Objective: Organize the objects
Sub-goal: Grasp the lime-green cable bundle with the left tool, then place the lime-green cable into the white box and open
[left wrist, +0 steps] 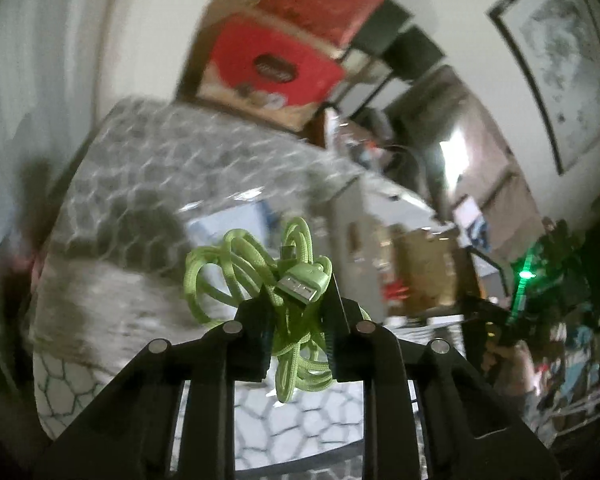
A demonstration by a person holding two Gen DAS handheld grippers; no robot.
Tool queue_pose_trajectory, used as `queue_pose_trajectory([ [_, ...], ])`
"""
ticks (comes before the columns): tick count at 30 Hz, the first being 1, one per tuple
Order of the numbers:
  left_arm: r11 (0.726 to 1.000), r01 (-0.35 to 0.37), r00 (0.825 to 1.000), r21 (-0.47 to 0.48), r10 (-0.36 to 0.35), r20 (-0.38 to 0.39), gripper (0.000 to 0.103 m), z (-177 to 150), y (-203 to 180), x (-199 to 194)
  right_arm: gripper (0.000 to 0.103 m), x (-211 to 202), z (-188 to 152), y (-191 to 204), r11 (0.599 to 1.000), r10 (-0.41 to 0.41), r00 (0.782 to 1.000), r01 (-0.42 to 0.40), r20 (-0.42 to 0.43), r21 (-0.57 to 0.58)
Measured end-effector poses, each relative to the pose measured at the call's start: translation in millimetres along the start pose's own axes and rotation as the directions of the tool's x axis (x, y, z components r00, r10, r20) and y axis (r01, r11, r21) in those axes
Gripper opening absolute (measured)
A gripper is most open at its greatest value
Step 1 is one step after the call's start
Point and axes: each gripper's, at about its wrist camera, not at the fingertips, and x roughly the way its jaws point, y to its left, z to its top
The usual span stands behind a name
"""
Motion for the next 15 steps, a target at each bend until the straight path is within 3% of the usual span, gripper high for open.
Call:
queue_pose_trajectory([
  [5, 0.992, 0.042, 0.999, 0.119, -0.039, -0.034, 0.019, 23, -55, 18, 0.019, 0, 1, 0, 1.0, 0.004, 1.0, -0.004, 0.001, -0.002],
  [15, 0.95, 0.123, 0.978, 0.285, -0.068, -0.196, 0.02, 42, -143, 90, 0.019, 1, 1, 0, 1.0, 0.003, 1.0, -0.003, -0.004, -0.003],
])
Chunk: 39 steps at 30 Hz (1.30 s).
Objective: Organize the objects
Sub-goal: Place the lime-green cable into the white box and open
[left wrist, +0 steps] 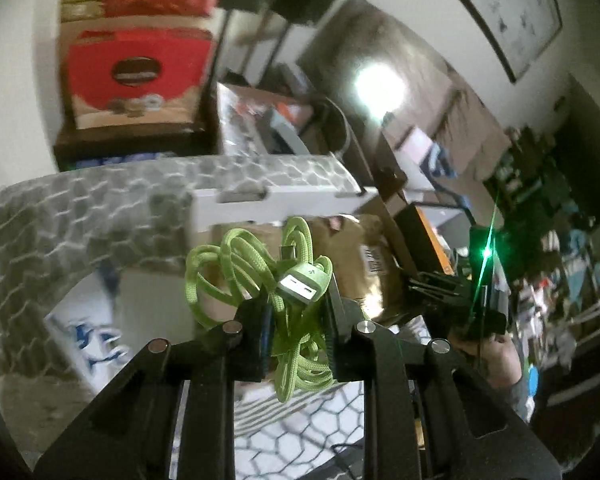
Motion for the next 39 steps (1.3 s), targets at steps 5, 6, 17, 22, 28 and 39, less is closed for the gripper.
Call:
queue_pose_trajectory([
  [5, 0.998, 0.035, 0.996, 0.051, -0.03, -0.087, 0.02, 16, -13, 43, 0.019, 0, 1, -2, 1.0, 0.005, 1.0, -0.005, 0.0, 0.001],
  [6, 0.997, 0.043, 0.994, 0.061, -0.037, -0.103, 0.02, 17, -15, 50, 0.019, 0, 1, -2, 1.0, 0.004, 1.0, -0.004, 0.0, 0.001],
  [17, 0.991, -0.002, 0.967, 0.137, 0.037, -0.252, 0.02, 16, -19, 124, 0.019, 0, 3, -3, 1.0, 0.009, 1.0, -0.01, -0.005, -0.009],
  [22, 0.985, -0.117, 0.961, 0.123, 0.144, -0.236, 0.02, 20, -12, 136, 0.019, 0, 4, -3, 1.0, 0.008, 1.0, -0.008, -0.006, -0.009],
  [28, 0.982, -0.178, 0.961, 0.062, 0.187, -0.202, 0.021, 27, -3, 134, 0.019, 2, 4, -3, 1.0, 0.005, 1.0, -0.005, -0.006, -0.008],
  [39, 0.997, -0.066, 0.986, 0.044, 0.072, -0.15, 0.064, 25, -15, 89, 0.019, 3, 4, -9, 1.0, 0.008, 1.0, -0.008, -0.001, -0.005],
])
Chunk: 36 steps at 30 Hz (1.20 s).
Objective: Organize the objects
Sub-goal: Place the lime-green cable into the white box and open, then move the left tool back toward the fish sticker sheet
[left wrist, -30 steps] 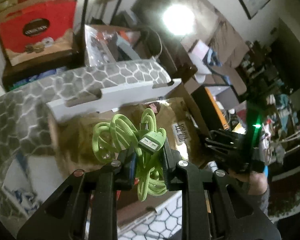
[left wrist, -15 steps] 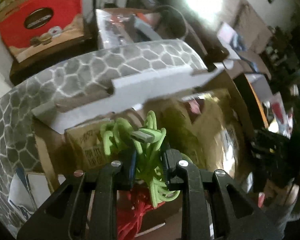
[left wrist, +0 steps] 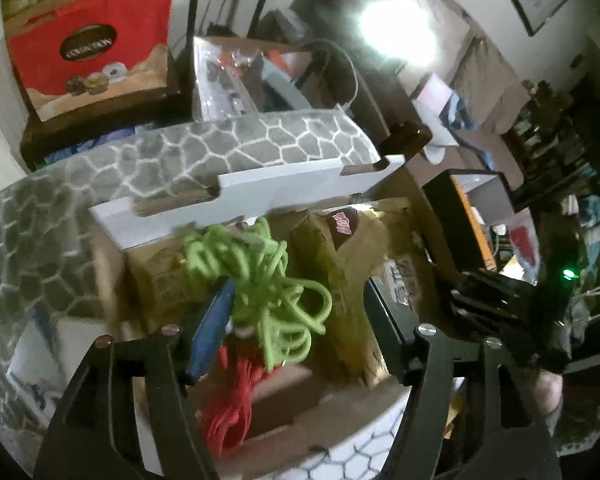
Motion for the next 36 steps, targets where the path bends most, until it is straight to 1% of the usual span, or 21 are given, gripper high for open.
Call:
queue_pose_trajectory([
  [2, 1.0, -0.002, 0.999, 0.003, 0.002, 0.04, 0.064, -7, 2, -21, 0.019, 0, 0, -1, 1.0, 0.002, 1.0, -0.002, 0.001, 0.002],
  [3, 1.0, -0.005, 0.999, 0.008, 0.005, 0.054, 0.069, -9, 2, -29, 0.019, 1, 0, -3, 1.0, 0.002, 1.0, -0.002, 0.001, 0.004],
  [4, 1.0, -0.022, 0.997, 0.013, 0.021, 0.074, 0.072, -13, 5, -40, 0.019, 1, 0, -4, 1.0, 0.002, 1.0, -0.002, 0.002, 0.004],
  [7, 0.994, -0.109, 0.987, 0.018, 0.106, 0.12, 0.074, -25, 13, -64, 0.019, 1, 0, -3, 1.0, 0.0, 1.0, 0.0, 0.002, 0.003],
  [10, 0.979, -0.204, 0.967, 0.018, 0.198, 0.159, 0.076, -37, 25, -81, 0.019, 1, 0, -3, 1.0, 0.003, 1.0, -0.003, 0.002, 0.004],
  [11, 0.971, -0.237, 0.957, 0.007, 0.232, 0.172, 0.082, -42, 32, -88, 0.019, 1, 0, -4, 1.0, 0.002, 1.0, -0.002, 0.002, 0.003],
  [12, 0.969, -0.246, 0.953, -0.005, 0.243, 0.18, 0.086, -47, 39, -93, 0.019, 1, 0, -2, 1.0, 0.001, 1.0, -0.001, 0.001, 0.004],
  [16, 0.97, -0.236, 0.955, -0.062, 0.243, 0.173, 0.087, -64, 69, -104, 0.019, 1, 0, -3, 1.0, -0.001, 1.0, 0.001, -0.001, 0.004],
  [18, 0.964, -0.25, 0.949, -0.087, 0.262, 0.173, 0.087, -72, 84, -109, 0.019, 1, 0, -3, 1.0, -0.003, 1.0, 0.003, -0.002, 0.002],
  [20, 0.954, -0.274, 0.941, -0.12, 0.292, 0.173, 0.087, -78, 103, -112, 0.019, 1, -2, -1, 1.0, -0.006, 1.0, 0.006, -0.004, 0.001],
  [21, 0.952, -0.278, 0.939, -0.13, 0.298, 0.17, 0.088, -81, 110, -113, 0.019, 2, -3, -3, 1.0, -0.006, 1.0, 0.006, -0.006, 0.001],
  [23, 0.945, -0.284, 0.941, -0.163, 0.308, 0.143, 0.088, -87, 129, -109, 0.019, 2, -4, -2, 1.0, -0.007, 1.0, 0.007, -0.008, 0.003],
  [26, 0.934, -0.298, 0.942, -0.195, 0.321, 0.1, 0.088, -96, 148, -98, 0.019, 3, -6, -3, 1.0, -0.008, 1.0, 0.008, -0.011, 0.01],
  [27, 0.934, -0.293, 0.945, -0.202, 0.315, 0.088, 0.088, -99, 153, -94, 0.019, 3, -6, -3, 1.0, -0.007, 1.0, 0.007, -0.011, 0.012],
  [30, 0.938, -0.244, 0.964, -0.245, 0.262, 0.046, 0.087, -107, 166, -80, 0.019, 3, -7, -2, 1.0, -0.009, 1.0, 0.009, -0.013, 0.012],
  [33, 0.937, -0.16, 0.983, -0.31, 0.179, 0.033, 0.085, -111, 177, -71, 0.019, 3, -7, 0, 1.0, -0.012, 1.0, 0.012, -0.015, 0.007],
  [35, 0.928, -0.131, 0.989, -0.35, 0.149, 0.026, 0.081, -110, 182, -66, 0.019, 2, -7, 1, 1.0, -0.013, 1.0, 0.014, -0.015, 0.007],
  [36, 0.923, -0.13, 0.989, -0.361, 0.147, 0.02, 0.079, -110, 184, -65, 0.019, 2, -7, 1, 1.0, -0.014, 1.0, 0.014, -0.015, 0.008],
])
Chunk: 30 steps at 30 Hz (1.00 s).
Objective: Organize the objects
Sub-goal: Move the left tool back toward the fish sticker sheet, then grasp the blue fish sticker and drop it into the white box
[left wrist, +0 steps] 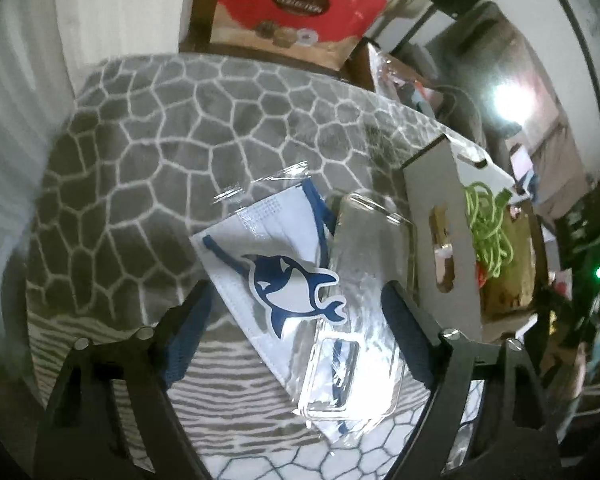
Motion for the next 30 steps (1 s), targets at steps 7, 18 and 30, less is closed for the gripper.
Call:
queue_pose_trajectory([
  [7, 1.0, -0.02, 0.999, 0.01, 0.02, -0.046, 0.072, 5, -8, 17, 0.019, 0, 0, 1, 1.0, 0.002, 1.0, -0.002, 0.001, 0.001],
  [18, 0.983, -0.153, 0.987, 0.102, 0.157, -0.029, 0.057, 9, -35, 33, 0.019, -3, -2, 1, 1.0, 0.01, 1.0, -0.01, 0.008, -0.002],
  [30, 0.976, -0.167, 0.986, 0.139, 0.164, 0.038, 0.05, 0, -44, 18, 0.019, -3, -2, 3, 1.0, 0.01, 1.0, -0.01, 0.006, 0.0],
])
